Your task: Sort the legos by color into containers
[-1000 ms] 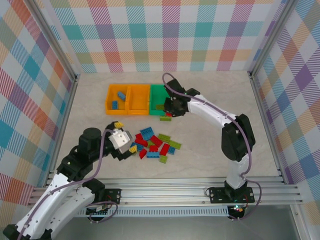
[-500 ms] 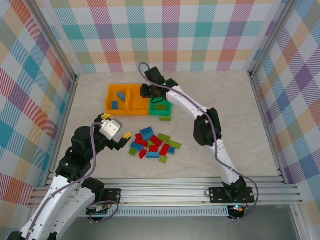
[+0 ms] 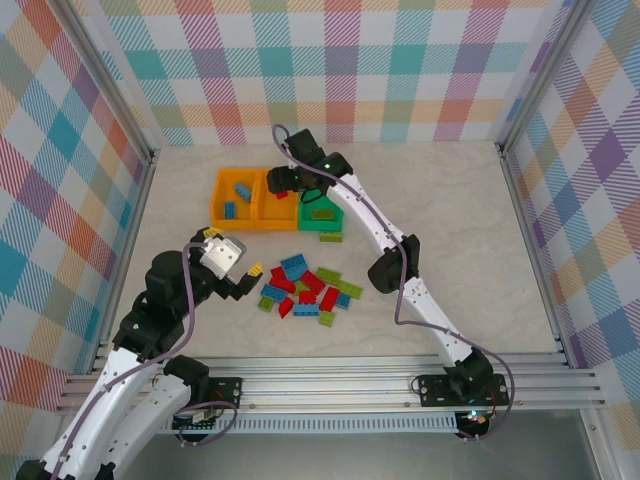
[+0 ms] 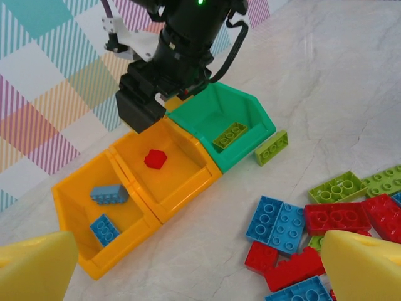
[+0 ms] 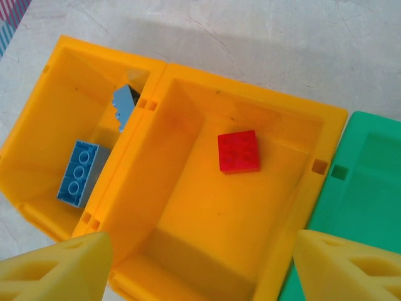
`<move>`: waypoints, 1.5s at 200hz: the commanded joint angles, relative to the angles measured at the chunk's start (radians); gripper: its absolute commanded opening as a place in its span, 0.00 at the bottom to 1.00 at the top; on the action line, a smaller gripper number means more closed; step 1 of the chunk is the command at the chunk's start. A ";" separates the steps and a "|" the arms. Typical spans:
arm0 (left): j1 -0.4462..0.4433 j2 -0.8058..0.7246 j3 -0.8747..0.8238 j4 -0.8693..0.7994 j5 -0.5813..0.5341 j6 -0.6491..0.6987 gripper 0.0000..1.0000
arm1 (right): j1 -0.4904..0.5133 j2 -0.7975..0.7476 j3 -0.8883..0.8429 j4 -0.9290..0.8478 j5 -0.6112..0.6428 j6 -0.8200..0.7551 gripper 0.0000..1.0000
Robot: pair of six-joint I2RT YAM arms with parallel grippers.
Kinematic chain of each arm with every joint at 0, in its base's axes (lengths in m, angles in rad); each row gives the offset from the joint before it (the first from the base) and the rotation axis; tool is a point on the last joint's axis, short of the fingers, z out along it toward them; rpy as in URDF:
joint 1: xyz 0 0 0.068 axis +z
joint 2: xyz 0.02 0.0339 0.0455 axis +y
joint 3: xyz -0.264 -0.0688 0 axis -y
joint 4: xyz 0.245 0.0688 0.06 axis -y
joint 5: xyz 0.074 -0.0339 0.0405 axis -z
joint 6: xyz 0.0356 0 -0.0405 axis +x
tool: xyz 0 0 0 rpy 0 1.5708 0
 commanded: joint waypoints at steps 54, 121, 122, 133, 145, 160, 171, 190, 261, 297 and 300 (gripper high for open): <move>-0.096 0.462 0.358 -0.296 -0.075 -0.474 1.00 | -0.017 -0.379 -0.186 -0.515 0.292 -0.344 0.95; -0.208 0.820 0.389 -0.301 -0.185 -0.866 0.87 | -0.025 -1.183 -1.136 -0.219 0.250 -0.442 1.00; -0.208 0.825 0.390 -0.298 -0.183 -0.869 0.87 | -0.026 -1.194 -1.147 -0.215 0.247 -0.438 1.00; -0.213 0.893 0.400 -0.269 -0.181 -0.894 0.87 | -0.025 -1.296 -1.244 -0.201 0.196 -0.380 1.00; -0.214 0.975 0.430 -0.252 -0.193 -0.887 0.87 | -0.025 -1.375 -1.329 -0.202 0.115 -0.320 1.00; -0.211 1.074 0.485 -0.248 -0.229 -0.862 0.87 | -0.020 -1.451 -1.438 -0.191 0.027 -0.262 1.00; -0.202 1.148 0.537 -0.258 -0.248 -0.840 0.85 | -0.015 -1.495 -1.506 -0.174 -0.014 -0.227 1.00; -0.182 1.261 0.615 -0.264 -0.219 -0.799 0.85 | -0.010 -1.559 -1.595 -0.142 -0.042 -0.184 1.00; -0.138 1.378 0.662 -0.295 -0.193 -0.798 0.79 | -0.010 -1.619 -1.678 -0.100 -0.007 -0.140 1.00; -0.068 1.317 0.580 -0.258 -0.276 -0.847 0.79 | -0.010 -1.587 -1.675 -0.071 -0.023 -0.131 1.00; -0.062 1.311 0.573 -0.256 -0.280 -0.851 0.79 | -0.010 -1.584 -1.675 -0.070 -0.026 -0.130 1.00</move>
